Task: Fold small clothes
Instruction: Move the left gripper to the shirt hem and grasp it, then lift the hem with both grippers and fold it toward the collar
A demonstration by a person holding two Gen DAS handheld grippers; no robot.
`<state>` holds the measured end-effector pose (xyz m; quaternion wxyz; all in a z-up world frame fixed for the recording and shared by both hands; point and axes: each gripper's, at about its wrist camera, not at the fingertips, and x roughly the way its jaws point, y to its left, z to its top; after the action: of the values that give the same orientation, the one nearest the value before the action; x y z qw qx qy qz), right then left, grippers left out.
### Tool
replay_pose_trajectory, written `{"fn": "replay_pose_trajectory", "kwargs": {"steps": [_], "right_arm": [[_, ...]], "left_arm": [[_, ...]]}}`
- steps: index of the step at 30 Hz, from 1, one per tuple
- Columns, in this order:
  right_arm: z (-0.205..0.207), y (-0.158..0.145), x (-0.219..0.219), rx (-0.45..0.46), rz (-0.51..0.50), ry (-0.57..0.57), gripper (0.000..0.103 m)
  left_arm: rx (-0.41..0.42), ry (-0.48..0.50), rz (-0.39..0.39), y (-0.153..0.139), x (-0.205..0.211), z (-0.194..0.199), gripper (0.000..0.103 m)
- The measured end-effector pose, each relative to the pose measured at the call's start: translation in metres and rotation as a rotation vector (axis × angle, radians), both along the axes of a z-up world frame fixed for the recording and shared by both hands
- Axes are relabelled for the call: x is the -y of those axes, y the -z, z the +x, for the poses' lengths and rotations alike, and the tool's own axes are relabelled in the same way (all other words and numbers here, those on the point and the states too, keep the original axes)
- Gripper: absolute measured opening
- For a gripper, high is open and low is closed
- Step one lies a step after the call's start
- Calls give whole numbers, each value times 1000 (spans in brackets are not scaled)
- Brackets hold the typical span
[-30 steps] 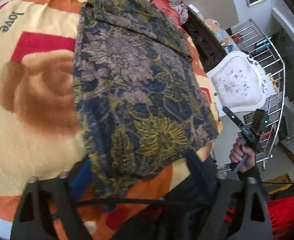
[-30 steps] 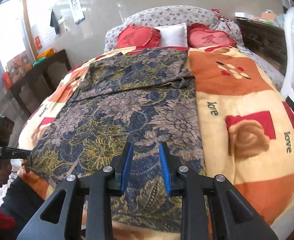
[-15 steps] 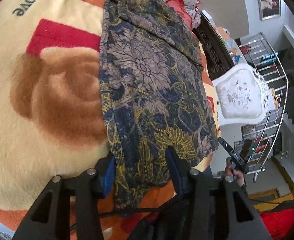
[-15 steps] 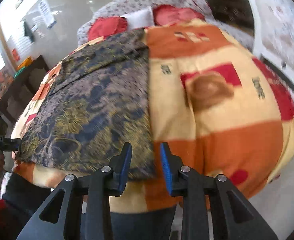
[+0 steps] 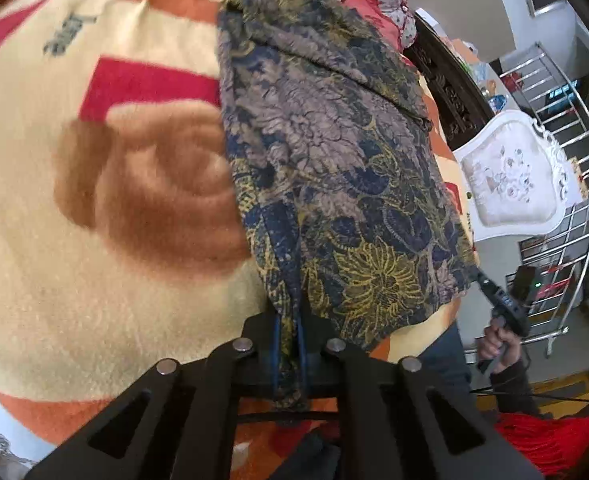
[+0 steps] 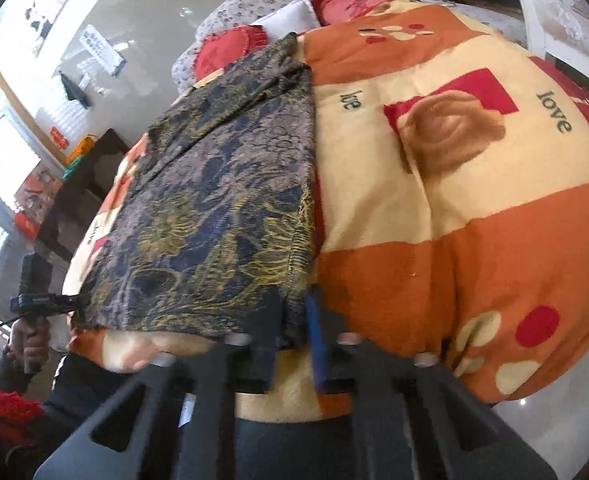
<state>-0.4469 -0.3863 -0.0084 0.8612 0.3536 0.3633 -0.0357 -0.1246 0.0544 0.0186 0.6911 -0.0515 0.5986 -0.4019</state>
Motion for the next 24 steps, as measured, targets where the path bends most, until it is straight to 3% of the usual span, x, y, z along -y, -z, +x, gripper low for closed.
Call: {"fn": "replay_pose_trajectory", "kwargs": {"steps": [4,14,21,24], "right_arm": [[-9,-25,2,73,-3,-17,16],[-45,-112,-6,212,-74,-217,16],[-86,-148,4,323,-1,-238,16],[-88,-157,11,378,-4,-216,16]], "left_arm": [[49,-9,-5,-21,-7,-5,5],[120,-20,-61,-71,-49,-29,4],[122,8,-255,-112,-82,-53,4],[145,-16,-277,-113,-73,-35,4]]}}
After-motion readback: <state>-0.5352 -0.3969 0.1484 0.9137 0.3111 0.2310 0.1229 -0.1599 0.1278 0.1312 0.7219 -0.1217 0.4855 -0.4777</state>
